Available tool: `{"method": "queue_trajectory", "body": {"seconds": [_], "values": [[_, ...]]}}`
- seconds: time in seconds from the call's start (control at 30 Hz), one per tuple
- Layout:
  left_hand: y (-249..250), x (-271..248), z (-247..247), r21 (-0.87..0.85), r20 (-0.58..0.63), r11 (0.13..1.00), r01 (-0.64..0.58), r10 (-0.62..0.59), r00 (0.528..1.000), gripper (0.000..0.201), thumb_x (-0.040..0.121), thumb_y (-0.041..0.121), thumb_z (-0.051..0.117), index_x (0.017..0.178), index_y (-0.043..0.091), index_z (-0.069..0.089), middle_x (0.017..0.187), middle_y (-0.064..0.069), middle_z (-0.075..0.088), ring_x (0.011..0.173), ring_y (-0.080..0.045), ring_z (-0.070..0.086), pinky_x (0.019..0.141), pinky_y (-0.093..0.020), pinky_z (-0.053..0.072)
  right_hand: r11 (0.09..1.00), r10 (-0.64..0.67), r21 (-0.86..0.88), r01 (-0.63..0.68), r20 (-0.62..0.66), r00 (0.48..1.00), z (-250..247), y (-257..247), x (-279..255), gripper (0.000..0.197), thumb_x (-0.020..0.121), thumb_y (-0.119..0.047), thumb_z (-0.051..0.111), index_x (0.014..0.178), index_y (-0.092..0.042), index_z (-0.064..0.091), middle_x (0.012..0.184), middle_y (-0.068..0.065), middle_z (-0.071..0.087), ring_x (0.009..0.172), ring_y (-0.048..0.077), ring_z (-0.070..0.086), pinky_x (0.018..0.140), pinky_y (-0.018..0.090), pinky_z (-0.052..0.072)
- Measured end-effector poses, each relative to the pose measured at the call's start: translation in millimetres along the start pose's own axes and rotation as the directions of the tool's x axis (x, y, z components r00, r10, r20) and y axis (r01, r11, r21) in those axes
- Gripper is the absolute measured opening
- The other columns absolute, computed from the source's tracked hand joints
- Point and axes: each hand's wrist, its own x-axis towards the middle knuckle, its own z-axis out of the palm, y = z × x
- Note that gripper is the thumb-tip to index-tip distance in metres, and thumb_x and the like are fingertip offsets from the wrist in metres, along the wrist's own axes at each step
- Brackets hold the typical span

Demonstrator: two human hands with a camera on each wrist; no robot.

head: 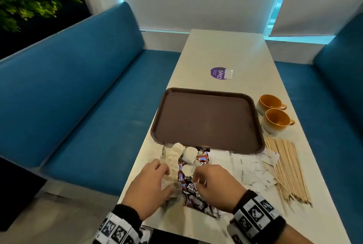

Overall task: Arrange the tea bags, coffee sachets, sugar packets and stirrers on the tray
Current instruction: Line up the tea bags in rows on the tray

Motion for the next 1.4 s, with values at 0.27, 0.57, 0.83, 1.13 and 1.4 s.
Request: {"method": "queue_trajectory", "body": {"seconds": [0.27,0.57,0.83,1.13,1.4], "values": [[2,4,0,-0.059,0.003,0.997,0.047,-0.046,0.999,0.021,0.088,0.029,0.066,0.091,0.038,0.048,0.090,0.020,0.049,0.090,-0.005,0.047,0.075,-0.019,0.040,0.997,0.016,0.076,-0.017,0.004,1.000,3,-7,15,0.018,0.089,-0.022,0.058,0.102,-0.027,0.070,0.098,-0.006,0.069,0.089,0.014,0.062,0.080,0.029,0.053],[7,0,-24,-0.443,-0.090,0.895,-0.045,0.005,0.996,0.029,0.084,0.016,0.078,0.095,0.037,0.061,0.085,0.014,0.069,0.082,-0.006,0.064,0.074,-0.017,0.052,0.972,-0.081,0.214,0.102,-0.103,0.991,0,-14,14,0.023,0.085,-0.040,0.076,0.105,-0.033,0.067,0.100,-0.014,0.059,0.077,-0.004,0.051,0.079,0.019,0.047],[21,7,-24,-0.495,-0.073,0.862,-0.107,0.082,0.994,0.040,0.080,0.001,0.077,0.092,0.032,0.054,0.084,0.008,0.063,0.077,-0.015,0.064,0.074,-0.026,0.056,0.897,-0.030,0.436,0.066,-0.089,0.996,-1,-12,11,0.024,0.080,-0.042,0.084,0.096,-0.028,0.072,0.091,-0.011,0.072,0.068,0.002,0.060,0.064,0.013,0.044],[3,17,-30,-0.381,-0.022,0.922,-0.064,0.061,0.998,0.032,0.080,0.015,0.082,0.095,0.035,0.061,0.083,0.012,0.064,0.078,-0.010,0.061,0.073,-0.022,0.054,0.904,0.079,0.428,0.003,-0.173,0.982,1,8,7,0.010,0.088,-0.024,0.076,0.080,-0.024,0.070,0.077,-0.011,0.071,0.067,0.005,0.064,0.065,0.024,0.054],[5,36,-18,-0.173,-0.099,0.984,-0.042,0.025,0.995,0.009,0.093,0.025,0.067,0.089,0.029,0.059,0.089,0.017,0.056,0.083,-0.003,0.053,0.079,-0.022,0.046,0.867,0.249,0.492,-0.082,-0.284,0.926,-17,38,1,0.015,0.086,-0.016,0.078,0.084,-0.031,0.075,0.077,-0.014,0.075,0.074,0.003,0.070,0.073,0.024,0.057]]}}
